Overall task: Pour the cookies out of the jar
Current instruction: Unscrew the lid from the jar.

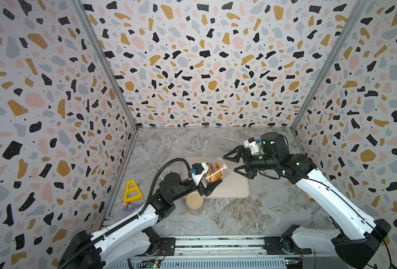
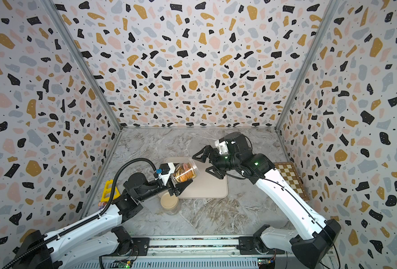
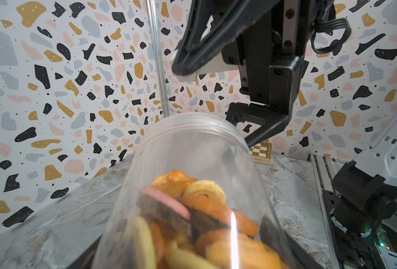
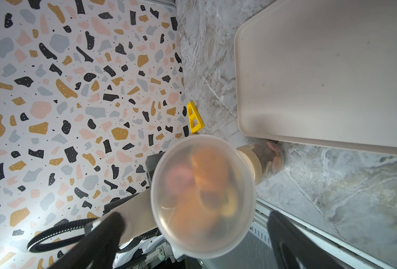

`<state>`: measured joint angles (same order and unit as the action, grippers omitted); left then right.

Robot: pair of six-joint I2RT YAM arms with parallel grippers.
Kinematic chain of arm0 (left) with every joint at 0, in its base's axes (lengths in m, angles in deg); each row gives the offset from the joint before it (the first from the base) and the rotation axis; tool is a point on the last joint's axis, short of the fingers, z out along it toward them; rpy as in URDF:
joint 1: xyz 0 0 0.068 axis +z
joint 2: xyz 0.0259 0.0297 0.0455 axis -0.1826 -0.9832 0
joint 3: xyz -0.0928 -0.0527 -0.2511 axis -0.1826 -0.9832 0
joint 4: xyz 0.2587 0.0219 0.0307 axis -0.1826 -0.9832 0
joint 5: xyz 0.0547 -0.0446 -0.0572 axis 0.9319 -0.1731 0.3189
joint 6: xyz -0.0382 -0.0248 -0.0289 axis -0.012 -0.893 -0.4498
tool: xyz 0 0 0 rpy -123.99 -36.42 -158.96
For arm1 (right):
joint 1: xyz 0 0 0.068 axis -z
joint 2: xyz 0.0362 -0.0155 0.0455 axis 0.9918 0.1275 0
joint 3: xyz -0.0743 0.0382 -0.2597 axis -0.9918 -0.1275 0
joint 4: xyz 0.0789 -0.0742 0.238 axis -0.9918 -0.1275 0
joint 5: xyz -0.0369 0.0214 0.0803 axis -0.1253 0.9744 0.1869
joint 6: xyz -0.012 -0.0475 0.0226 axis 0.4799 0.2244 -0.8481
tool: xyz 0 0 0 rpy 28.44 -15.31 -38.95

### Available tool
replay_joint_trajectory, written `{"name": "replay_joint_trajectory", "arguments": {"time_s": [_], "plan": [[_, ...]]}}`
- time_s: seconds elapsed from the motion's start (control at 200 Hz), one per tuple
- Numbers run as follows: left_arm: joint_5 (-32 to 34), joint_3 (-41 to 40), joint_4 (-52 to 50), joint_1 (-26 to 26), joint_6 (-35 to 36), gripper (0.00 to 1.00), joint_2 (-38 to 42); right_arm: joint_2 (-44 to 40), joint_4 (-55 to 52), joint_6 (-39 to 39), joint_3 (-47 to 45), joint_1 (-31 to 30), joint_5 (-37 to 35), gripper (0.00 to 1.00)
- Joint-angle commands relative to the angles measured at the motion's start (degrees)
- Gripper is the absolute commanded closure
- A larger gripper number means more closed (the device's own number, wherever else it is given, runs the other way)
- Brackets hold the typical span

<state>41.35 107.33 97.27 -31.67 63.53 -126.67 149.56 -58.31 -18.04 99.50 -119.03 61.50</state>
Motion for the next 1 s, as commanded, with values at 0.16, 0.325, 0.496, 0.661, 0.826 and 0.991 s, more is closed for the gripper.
{"name": "replay_joint_trajectory", "arguments": {"time_s": [0.16, 0.325, 0.496, 0.661, 0.826, 0.991], "plan": [[-1.28, 1.98, 8.49, -0.33, 0.64, 1.0, 0.27, 0.77, 4.84, -3.99, -0.15, -1.1, 0.26, 0.01], [-1.13, 2.14, 9.02, -0.32, 0.34, 1.0, 0.31, 2.33, 4.87, -4.33, 0.29, -2.37, -0.26, 0.01], [-0.95, 2.69, 8.67, -0.39, 0.36, 1.0, 0.7, 2.53, 5.72, -4.7, 0.07, -2.65, -0.94, 0.01], [-1.0, 3.26, 8.7, -0.34, 0.48, 1.0, 0.36, 2.45, 7.01, -5.29, 0.03, -3.32, -0.98, 0.01], [-0.95, 3.09, 9.28, -0.36, 0.02, 1.0, 0.01, 2.13, 9.0, -6.24, -0.76, -4.14, -0.88, 0.01], [-0.78, 3.0, 9.54, -0.34, -0.2, 1.0, 0.2, 1.85, 9.19, -6.11, -0.9, -4.25, -1.14, 0.06]]}}
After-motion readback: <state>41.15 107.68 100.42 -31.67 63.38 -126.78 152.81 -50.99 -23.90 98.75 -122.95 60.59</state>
